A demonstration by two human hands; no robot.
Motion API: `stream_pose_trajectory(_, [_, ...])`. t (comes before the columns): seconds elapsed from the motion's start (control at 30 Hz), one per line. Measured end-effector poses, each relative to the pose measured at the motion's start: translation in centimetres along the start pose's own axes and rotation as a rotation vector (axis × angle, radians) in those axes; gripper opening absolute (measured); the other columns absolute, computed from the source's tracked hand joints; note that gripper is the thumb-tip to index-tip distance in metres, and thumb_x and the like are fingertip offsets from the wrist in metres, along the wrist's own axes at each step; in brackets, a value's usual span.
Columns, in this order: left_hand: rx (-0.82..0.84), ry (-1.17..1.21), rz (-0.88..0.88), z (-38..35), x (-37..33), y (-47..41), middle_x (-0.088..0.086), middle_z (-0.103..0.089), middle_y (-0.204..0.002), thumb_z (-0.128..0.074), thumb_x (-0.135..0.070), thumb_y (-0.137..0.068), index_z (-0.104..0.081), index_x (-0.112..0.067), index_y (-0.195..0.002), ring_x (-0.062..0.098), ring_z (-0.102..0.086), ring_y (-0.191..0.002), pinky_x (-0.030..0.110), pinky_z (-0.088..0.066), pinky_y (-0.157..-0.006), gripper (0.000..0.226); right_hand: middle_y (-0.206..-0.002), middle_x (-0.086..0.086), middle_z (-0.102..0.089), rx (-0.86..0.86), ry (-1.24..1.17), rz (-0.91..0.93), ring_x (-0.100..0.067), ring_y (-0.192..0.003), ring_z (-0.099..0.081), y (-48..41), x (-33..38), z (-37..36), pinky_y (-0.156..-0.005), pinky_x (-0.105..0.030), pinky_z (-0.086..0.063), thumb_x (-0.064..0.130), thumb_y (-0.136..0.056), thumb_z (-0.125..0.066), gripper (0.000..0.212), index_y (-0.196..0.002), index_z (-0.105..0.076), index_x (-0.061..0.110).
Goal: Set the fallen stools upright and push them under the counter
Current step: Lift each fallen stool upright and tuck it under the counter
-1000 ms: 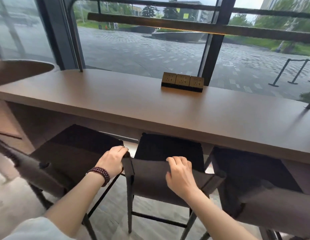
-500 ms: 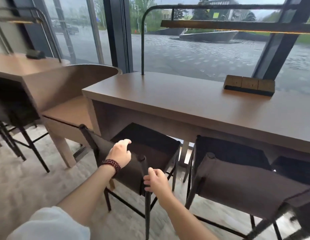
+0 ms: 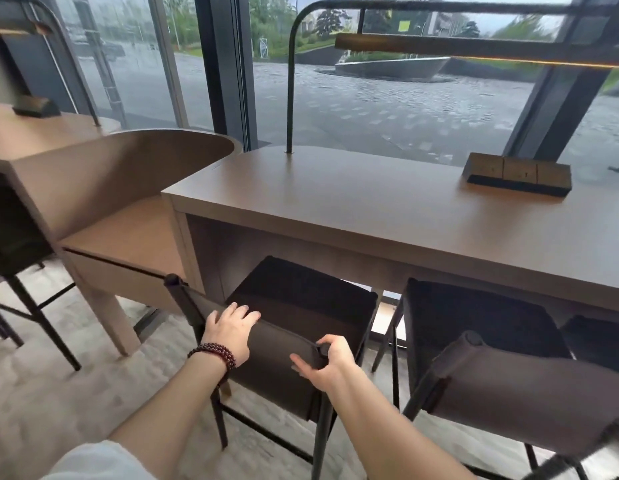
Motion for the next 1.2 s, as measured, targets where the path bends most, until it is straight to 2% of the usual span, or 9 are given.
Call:
stream_pose_trajectory(0.17, [-0.238, -0.142, -0.204, -0.7, -0.9, -1.4, -0.008, -0.068, -0.091, -0.073, -0.009, -0.056, -0.07, -0.032, -0.102, 0.016, -0.065, -0.09, 0.037, -0.032, -0.101, 0.052, -0.127, -0.022, -0.043, -0.061, 0.025, 0.061, -0.05, -0.115, -0.046, 0.0, 5.1, 0.0, -0.081, -0.052, -0.056, -0.006, -0.071, -0.054, 0.025, -0.095, -0.051, 0.0])
stream_pose_trajectory(0.23, [-0.257, -0.175, -0.25, -0.9, -2.0, -2.2, -0.007, -0.068, -0.077, -0.081, -0.005, -0.04, -0.074, -0.029, -0.092, 0.017, -0.067, -0.076, 0.04, -0.048, -0.089, 0.058, -0.13, -0.025, -0.043, -0.088, 0.026, 0.095, -0.048, -0.118, -0.045, -0.2, 7.4, 0.2, -0.085, -0.051, -0.055, -0.006, -0.073, -0.053, 0.037, -0.108, -0.049, 0.0])
stream_pose_trajectory(0.33, [-0.278, -0.188, -0.299, -1.0, -4.0, -3.2, -0.003, -0.065, -0.07, -0.084, 0.0, -0.03, -0.074, -0.025, -0.089, 0.02, -0.065, -0.068, 0.043, -0.053, -0.078, 0.065, -0.129, -0.028, -0.043, -0.11, 0.046, 0.126, -0.05, -0.121, -0.044, -0.5, 10.0, 1.2, -0.088, -0.05, -0.054, -0.006, -0.075, -0.052, 0.036, -0.111, -0.047, 0.0])
stream_pose_trajectory(0.57, [-0.293, -0.196, -0.362, -1.1, -7.2, -5.3, -0.002, -0.063, -0.065, -0.084, -0.004, -0.025, -0.074, -0.023, -0.08, 0.018, -0.063, -0.059, 0.037, -0.055, -0.066, 0.059, -0.127, -0.028, -0.044, -0.111, 0.074, 0.164, -0.058, -0.107, -0.049, -1.2, 13.5, 4.6, -0.071, -0.052, -0.057, -0.006, -0.068, -0.056, 0.054, -0.121, -0.049, 0.004])
stream_pose_trajectory(0.63, [-0.23, -0.217, -0.289, -0.4, -6.8, -5.6, -0.003, -0.064, -0.069, -0.083, -0.013, -0.03, -0.072, -0.024, -0.079, 0.017, -0.064, -0.066, 0.035, -0.05, -0.075, 0.052, -0.128, -0.026, -0.044, -0.091, 0.065, 0.164, -0.058, -0.107, -0.05, -1.2, 13.8, 4.8, -0.069, -0.052, -0.057, -0.005, -0.07, -0.058, 0.053, -0.12, -0.049, 0.005])
stream_pose_trajectory(0.77, [-0.116, -0.25, 0.145, 0.3, -3.0, -5.7, 0.0, -0.048, -0.13, -0.054, -0.021, -0.084, -0.05, -0.028, -0.124, 0.02, -0.039, -0.126, 0.044, -0.023, -0.108, 0.041, -0.13, -0.026, -0.042, -0.047, 0.045, 0.163, -0.059, -0.101, -0.05, -1.5, 14.0, 5.0, -0.077, -0.051, -0.056, -0.002, -0.074, -0.058, 0.048, -0.12, -0.047, 0.006])
stream_pose_trajectory(0.87, [-0.025, -0.178, 0.339, 0.0, 0.0, -5.7, 0.008, -0.024, -0.147, -0.038, -0.01, -0.093, -0.039, -0.03, -0.133, 0.032, -0.029, -0.13, 0.047, -0.035, -0.104, 0.045, -0.128, -0.027, -0.043, -0.034, 0.048, 0.151, -0.058, -0.1, -0.051, -1.6, 14.1, 5.0, -0.079, -0.05, -0.056, -0.002, -0.076, -0.057, 0.046, -0.12, -0.047, 0.006])
stream_pose_trajectory(0.97, [0.038, -0.148, 0.301, 0.1, 0.8, -6.7, 0.01, -0.026, -0.142, -0.032, -0.003, -0.094, -0.042, -0.024, -0.131, 0.033, -0.04, -0.118, 0.037, -0.048, -0.091, 0.044, -0.126, -0.028, -0.045, -0.033, 0.032, 0.145, -0.058, -0.099, -0.051, -1.7, 14.2, 4.9, -0.082, -0.051, -0.056, -0.003, -0.076, -0.057, 0.04, -0.114, -0.049, 0.005])
stream_pose_trajectory(1.2, [0.028, -0.284, 0.23, 0.6, 2.4, -9.0, 0.005, -0.05, -0.12, -0.038, -0.005, -0.094, -0.06, -0.017, -0.118, 0.028, -0.054, -0.107, 0.034, -0.051, -0.085, 0.035, -0.127, -0.031, -0.045, -0.067, -0.04, 0.137, -0.061, -0.109, -0.049, -2.1, 13.9, 4.5, -0.082, -0.051, -0.056, -0.007, -0.074, -0.055, 0.05, -0.122, -0.047, 0.003])
Point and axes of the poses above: each hand's wrist, its own y-axis away from the middle knuckle, its own z-axis out of the back of the hand, x = y × z, the point moved 1 cm from there along -y, towards the middle knuckle
